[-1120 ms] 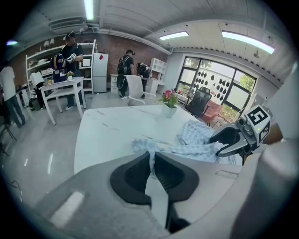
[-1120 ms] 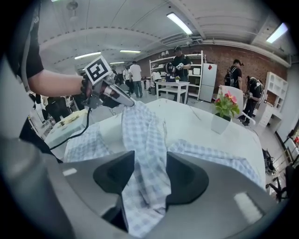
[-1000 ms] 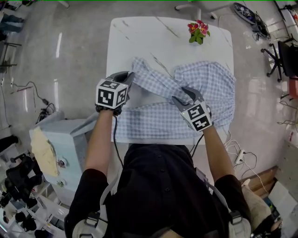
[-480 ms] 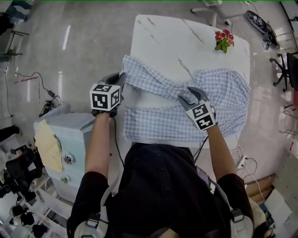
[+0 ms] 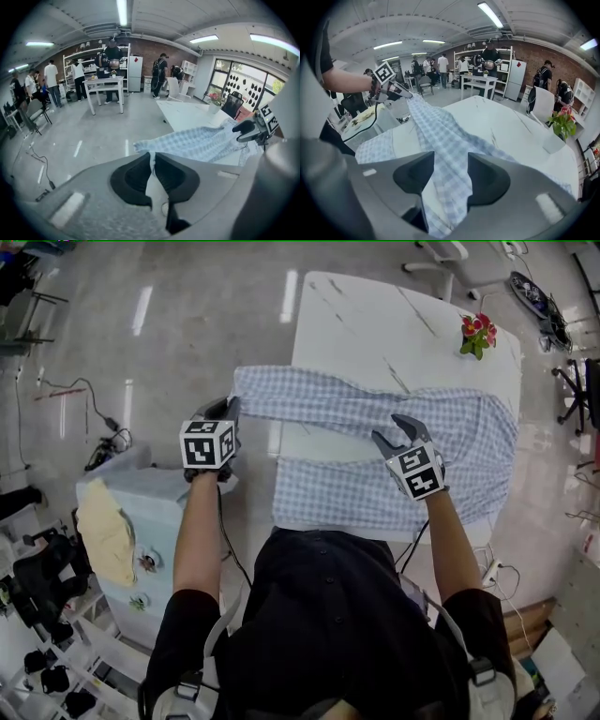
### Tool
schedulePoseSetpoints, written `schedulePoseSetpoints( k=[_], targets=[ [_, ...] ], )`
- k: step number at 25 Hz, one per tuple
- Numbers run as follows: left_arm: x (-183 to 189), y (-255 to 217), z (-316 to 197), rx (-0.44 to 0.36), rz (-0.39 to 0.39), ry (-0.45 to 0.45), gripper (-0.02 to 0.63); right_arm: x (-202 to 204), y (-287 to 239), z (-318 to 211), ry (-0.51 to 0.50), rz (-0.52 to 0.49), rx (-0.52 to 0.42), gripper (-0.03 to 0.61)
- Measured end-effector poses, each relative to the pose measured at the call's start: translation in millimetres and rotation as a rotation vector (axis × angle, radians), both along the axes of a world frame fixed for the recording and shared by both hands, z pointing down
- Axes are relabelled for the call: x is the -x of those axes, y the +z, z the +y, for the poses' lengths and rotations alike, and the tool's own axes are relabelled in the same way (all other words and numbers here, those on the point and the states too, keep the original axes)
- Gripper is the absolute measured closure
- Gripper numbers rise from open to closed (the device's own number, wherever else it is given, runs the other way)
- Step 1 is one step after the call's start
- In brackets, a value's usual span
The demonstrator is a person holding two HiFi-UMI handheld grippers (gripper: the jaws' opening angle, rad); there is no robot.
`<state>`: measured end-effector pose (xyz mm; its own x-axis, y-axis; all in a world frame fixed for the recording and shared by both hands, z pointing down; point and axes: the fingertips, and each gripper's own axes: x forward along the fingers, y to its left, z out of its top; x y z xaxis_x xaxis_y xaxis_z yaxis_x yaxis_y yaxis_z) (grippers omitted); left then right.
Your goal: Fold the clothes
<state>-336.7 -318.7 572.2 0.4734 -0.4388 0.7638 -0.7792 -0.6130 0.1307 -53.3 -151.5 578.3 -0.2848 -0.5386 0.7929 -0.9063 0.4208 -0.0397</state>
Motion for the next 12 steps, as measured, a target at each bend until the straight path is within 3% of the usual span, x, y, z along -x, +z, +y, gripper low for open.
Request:
schedulePoseSetpoints(
  k=[9,12],
  targets=[
    [12,18,-1,-0.023,-0.153,0.065,0.586,36,1,-22,-0.021,0.035,-0.001,0.357],
    [16,20,-3,-0.019,-0.17,0.068,0.586,41,2,-27,-0.013,0.064,0.0,0.357]
  ],
)
